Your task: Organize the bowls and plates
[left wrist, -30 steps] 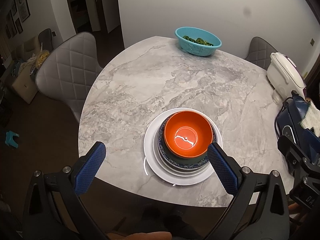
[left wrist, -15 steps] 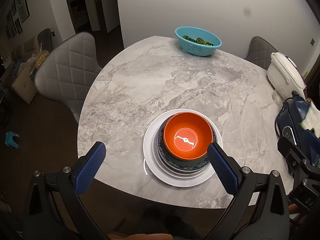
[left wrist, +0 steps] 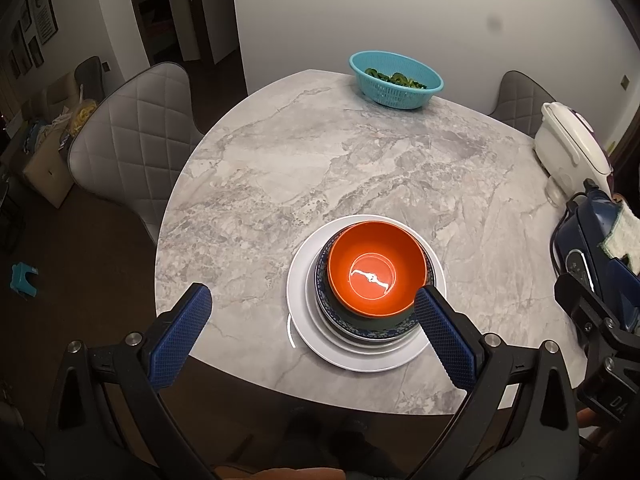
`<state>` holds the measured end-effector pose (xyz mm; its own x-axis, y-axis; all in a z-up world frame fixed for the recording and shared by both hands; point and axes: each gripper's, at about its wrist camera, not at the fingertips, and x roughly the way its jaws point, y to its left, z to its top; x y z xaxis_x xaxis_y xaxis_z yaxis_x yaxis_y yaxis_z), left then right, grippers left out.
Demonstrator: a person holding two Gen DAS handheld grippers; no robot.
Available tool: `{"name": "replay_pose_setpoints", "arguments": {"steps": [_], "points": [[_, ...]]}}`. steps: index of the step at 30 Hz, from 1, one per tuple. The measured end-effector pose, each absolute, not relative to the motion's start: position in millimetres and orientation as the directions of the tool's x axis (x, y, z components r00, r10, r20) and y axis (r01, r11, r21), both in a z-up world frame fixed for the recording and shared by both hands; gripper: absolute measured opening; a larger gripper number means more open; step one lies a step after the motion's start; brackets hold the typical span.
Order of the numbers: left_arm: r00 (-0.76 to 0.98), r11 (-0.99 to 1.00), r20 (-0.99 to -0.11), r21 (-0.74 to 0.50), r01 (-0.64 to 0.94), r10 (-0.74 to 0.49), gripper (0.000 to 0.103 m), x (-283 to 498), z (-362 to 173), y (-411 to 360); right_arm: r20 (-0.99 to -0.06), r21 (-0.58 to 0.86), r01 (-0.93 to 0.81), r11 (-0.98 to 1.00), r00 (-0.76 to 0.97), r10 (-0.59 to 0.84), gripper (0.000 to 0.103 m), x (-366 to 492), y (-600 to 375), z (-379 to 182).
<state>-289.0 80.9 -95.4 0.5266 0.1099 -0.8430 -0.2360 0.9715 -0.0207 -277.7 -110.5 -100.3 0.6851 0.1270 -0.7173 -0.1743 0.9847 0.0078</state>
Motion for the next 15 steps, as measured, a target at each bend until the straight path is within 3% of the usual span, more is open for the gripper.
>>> {"name": "replay_pose_setpoints", "arguments": {"steps": [15], "points": [[0.528, 0.971, -0.842, -0.022, -0.237, 0.11, 0.103, -290.2, -95.6, 79.9, -0.719, 0.009, -0.175, 0.984, 0.684, 0.128, 0.103, -277.1, -110.2, -100.3]]}}
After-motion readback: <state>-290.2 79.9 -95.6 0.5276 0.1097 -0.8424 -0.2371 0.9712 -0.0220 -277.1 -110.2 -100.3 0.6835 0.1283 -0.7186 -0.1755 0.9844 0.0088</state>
